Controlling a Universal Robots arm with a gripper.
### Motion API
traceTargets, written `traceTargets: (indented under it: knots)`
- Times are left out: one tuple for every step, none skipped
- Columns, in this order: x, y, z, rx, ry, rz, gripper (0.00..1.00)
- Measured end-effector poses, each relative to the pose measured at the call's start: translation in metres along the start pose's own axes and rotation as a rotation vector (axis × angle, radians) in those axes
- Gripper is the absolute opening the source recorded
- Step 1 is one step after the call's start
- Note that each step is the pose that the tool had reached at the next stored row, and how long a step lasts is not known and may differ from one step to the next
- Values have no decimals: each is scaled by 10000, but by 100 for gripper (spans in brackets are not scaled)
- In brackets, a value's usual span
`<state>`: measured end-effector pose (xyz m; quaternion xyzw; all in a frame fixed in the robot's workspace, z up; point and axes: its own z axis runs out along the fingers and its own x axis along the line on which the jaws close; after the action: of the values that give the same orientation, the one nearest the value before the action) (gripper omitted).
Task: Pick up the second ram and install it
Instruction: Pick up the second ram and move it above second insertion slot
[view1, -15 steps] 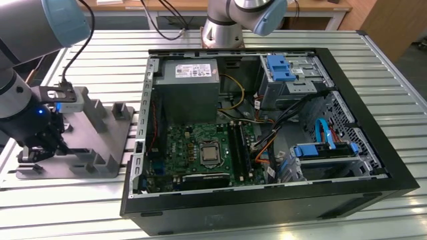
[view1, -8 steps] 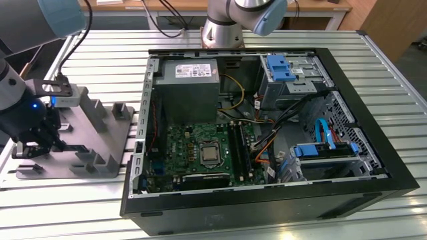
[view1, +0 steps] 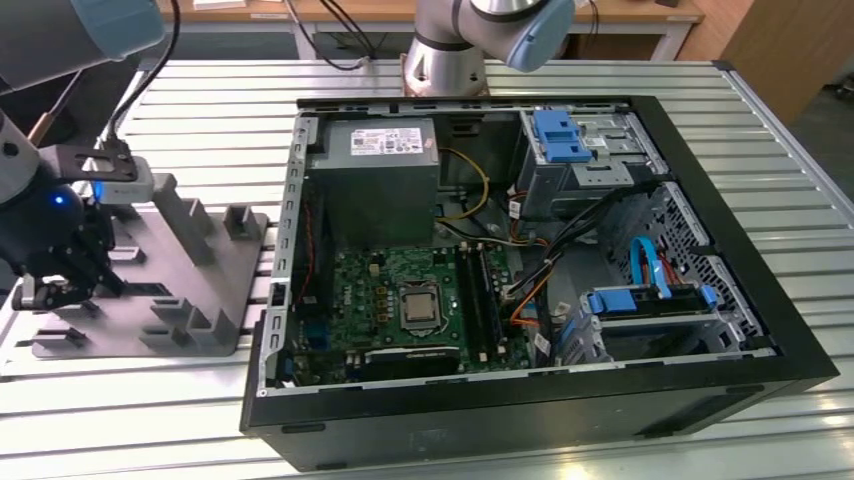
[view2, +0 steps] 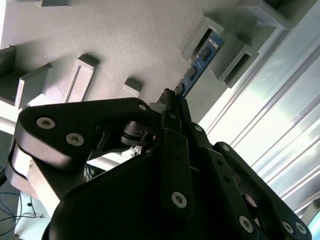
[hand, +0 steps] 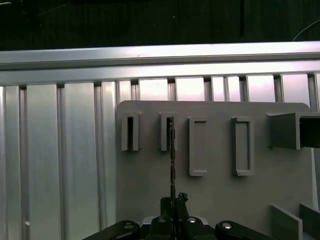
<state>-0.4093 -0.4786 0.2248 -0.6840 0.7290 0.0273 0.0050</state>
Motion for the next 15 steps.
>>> traceTargets:
  knots:
    - [-1,1,-21,-1,1,0,14]
    - [-2,1,-43,-1,1,0,14]
    - [-3,2,-64,-1,1,0,14]
    - [-4,3,-86,-2,1,0,14]
    - [-5,4,-107,-1,1,0,14]
    - [-6,4,-126,-1,0,0,14]
    - [-6,5,-145,-2,0,0,14]
    - [-7,5,-165,-1,0,0,14]
    - [-8,6,-184,-1,0,0,14]
    - [-9,7,-204,-2,0,0,14]
    - [-10,7,-224,-1,0,0,14]
    - [-11,8,-244,-2,0,0,14]
    - [-12,9,-264,-1,-1,0,14]
    - [-12,9,-283,-1,0,0,14]
    - [-13,10,-304,-1,-1,0,14]
